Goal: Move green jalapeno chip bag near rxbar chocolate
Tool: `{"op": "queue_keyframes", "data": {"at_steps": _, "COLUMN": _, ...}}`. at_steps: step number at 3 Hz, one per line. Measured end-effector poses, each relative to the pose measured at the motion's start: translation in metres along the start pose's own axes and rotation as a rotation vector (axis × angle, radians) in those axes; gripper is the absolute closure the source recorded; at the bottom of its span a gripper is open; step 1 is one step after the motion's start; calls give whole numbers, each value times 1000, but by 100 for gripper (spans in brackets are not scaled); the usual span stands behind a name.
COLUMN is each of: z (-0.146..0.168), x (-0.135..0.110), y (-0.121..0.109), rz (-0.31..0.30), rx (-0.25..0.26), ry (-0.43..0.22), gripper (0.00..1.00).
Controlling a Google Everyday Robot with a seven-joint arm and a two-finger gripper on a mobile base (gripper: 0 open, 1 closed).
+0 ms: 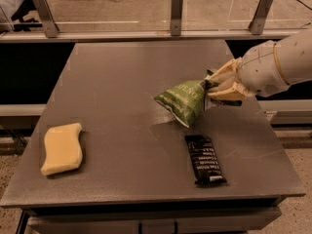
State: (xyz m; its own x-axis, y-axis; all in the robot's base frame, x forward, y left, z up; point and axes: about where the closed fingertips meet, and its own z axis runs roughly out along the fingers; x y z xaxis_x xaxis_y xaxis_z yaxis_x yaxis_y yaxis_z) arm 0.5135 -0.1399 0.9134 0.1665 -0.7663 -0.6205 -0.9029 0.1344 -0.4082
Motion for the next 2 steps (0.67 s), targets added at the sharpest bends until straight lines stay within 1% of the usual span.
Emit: {"op": "queue_keyframes", "data": {"at_steps": 2, "z": 1, "x": -1, "y": 1, "rz": -2, "rx": -4, "ry": 2, "gripper": 35}}
